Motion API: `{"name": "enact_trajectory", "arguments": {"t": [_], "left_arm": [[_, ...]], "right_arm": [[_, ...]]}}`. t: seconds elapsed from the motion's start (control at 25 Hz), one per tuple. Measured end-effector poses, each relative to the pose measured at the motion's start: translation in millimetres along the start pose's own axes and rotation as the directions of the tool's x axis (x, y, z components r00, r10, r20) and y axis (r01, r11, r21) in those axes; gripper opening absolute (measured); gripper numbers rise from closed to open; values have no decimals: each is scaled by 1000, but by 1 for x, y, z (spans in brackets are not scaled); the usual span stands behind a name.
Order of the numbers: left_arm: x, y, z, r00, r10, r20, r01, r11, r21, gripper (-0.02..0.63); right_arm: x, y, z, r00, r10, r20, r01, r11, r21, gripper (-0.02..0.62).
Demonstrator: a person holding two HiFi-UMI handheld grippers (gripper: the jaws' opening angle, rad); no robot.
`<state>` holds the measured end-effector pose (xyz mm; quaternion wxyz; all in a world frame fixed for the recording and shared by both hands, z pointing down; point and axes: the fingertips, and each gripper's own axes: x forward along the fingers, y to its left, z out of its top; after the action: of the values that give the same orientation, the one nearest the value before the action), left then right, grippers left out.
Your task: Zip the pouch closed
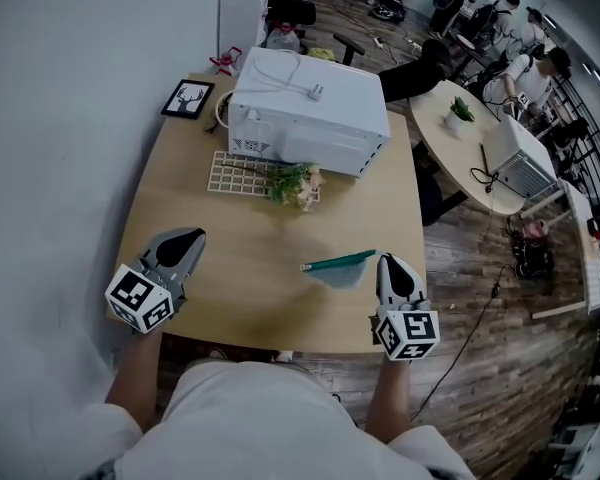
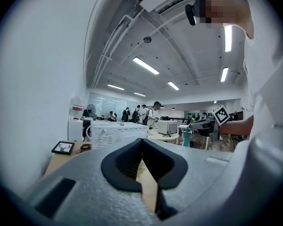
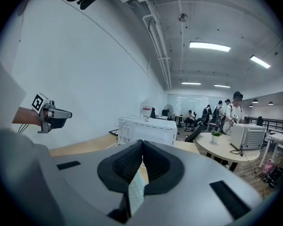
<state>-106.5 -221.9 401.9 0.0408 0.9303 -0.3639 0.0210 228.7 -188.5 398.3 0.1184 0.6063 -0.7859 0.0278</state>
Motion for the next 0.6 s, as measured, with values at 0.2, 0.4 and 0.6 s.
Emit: {"name": "enact_trajectory", "arguments": {"t": [0.2, 0.4, 0.6], "left_arm": [[-26, 22, 19, 994, 103, 45, -104, 994, 30, 15], [-53, 41, 40, 968, 227, 108, -231, 973, 23, 15], [-64, 41, 33, 955, 272, 120, -274, 962, 6, 15]], "right_arm": [[-4, -2, 13, 999, -12, 38, 9, 997, 75, 5], [-15, -11, 28, 996, -43, 72, 35, 993, 116, 5], [-25, -16, 40, 992, -71, 103, 57, 990, 131, 5]]}}
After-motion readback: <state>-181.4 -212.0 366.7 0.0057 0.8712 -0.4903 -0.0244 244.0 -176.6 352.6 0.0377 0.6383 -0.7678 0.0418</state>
